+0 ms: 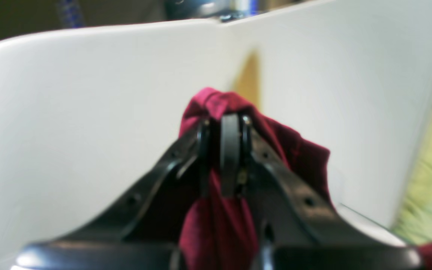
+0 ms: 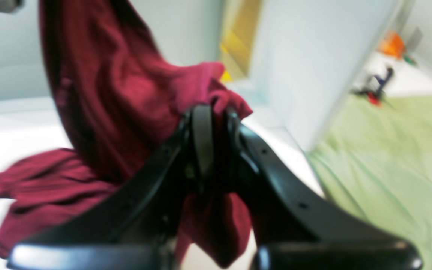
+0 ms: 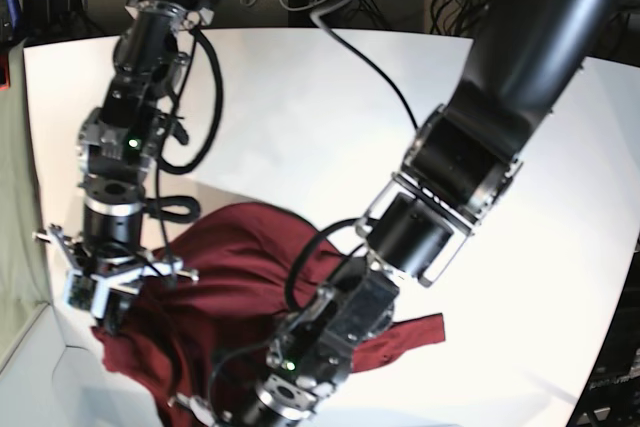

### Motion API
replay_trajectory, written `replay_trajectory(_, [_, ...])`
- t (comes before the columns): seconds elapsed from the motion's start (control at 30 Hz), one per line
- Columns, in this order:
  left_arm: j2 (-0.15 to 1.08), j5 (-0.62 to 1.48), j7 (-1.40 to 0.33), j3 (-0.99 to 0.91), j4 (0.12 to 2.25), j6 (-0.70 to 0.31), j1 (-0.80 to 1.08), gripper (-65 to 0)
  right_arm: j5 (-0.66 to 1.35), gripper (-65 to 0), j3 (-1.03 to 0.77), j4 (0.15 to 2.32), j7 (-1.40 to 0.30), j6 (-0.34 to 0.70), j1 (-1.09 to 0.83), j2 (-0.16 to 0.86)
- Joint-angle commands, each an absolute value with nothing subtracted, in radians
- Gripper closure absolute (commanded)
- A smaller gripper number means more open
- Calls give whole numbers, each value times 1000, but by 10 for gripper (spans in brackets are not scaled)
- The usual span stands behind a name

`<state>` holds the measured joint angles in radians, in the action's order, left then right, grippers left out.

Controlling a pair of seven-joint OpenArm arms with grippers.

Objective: Layout the t-shirt on the table in an organized manner, then fold the t-shirt properly
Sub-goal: 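Lower the hanging shirt onto the table with both grippers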

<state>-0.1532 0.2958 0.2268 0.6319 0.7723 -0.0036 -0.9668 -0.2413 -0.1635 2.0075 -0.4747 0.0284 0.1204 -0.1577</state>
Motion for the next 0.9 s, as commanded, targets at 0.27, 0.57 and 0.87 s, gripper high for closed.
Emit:
replay_trajectory(0.27, [-157, 298, 278, 788, 723, 5, -1006, -5, -163, 0, -364, 2023, -443, 21, 125, -157])
replay_trajectory(0.57, [-157, 300, 278, 874, 685, 5, -1006, -282, -162, -16, -366, 2022, -443, 21, 21, -157])
replay_trajectory(0.87, [-157, 300, 277, 897, 699, 5, -1006, -428, -163, -230, -390, 2015, -443, 21, 16, -157])
